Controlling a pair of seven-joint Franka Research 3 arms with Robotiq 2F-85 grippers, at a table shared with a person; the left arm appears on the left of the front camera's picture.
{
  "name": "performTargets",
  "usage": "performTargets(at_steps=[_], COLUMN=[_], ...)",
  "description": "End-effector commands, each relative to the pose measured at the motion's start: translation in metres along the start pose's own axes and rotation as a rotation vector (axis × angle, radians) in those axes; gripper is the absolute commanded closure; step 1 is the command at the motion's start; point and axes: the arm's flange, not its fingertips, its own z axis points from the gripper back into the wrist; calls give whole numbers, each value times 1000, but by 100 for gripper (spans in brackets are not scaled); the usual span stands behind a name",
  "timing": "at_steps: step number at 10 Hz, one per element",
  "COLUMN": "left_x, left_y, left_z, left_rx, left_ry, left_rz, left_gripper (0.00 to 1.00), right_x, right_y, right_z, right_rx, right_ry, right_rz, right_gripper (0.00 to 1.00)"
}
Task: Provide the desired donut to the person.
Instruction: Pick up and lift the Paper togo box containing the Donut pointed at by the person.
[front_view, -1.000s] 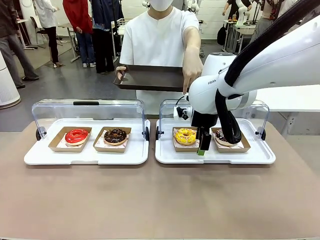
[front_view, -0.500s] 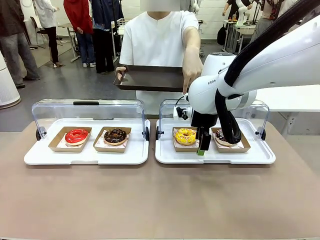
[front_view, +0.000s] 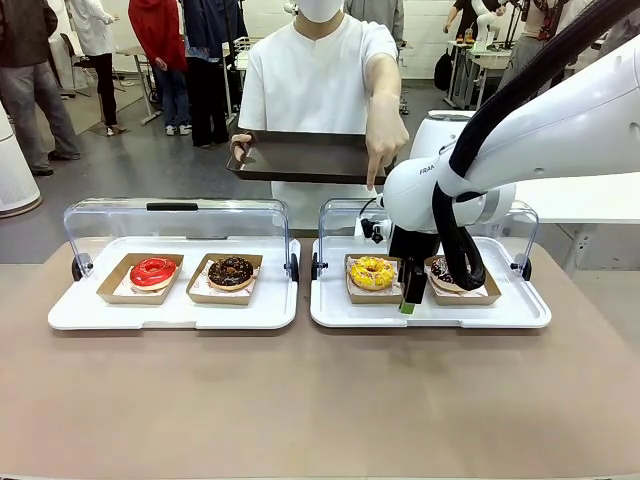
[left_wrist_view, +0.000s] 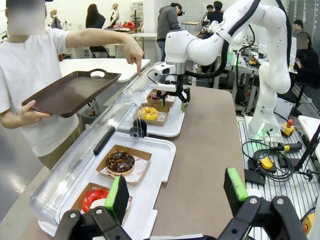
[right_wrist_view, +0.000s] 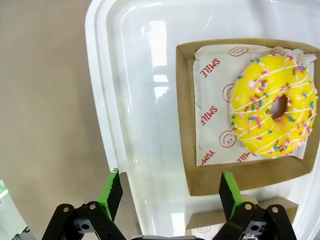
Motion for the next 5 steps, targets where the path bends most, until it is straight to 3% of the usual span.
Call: performTargets(at_steps=[1, 5], left_x=[1, 1], left_y=[-1, -1], left_z=[2, 2], left_rx=[-2, -2], left_ry=[-6, -6], left_rz=[-4, -4], left_gripper=[0, 0], right_x=[7, 8], right_y=[-10, -21], right_z=[-5, -14], right_rx=[-20, -19], right_ry=[3, -11], right_rz=[-8, -14], right_gripper=[0, 0])
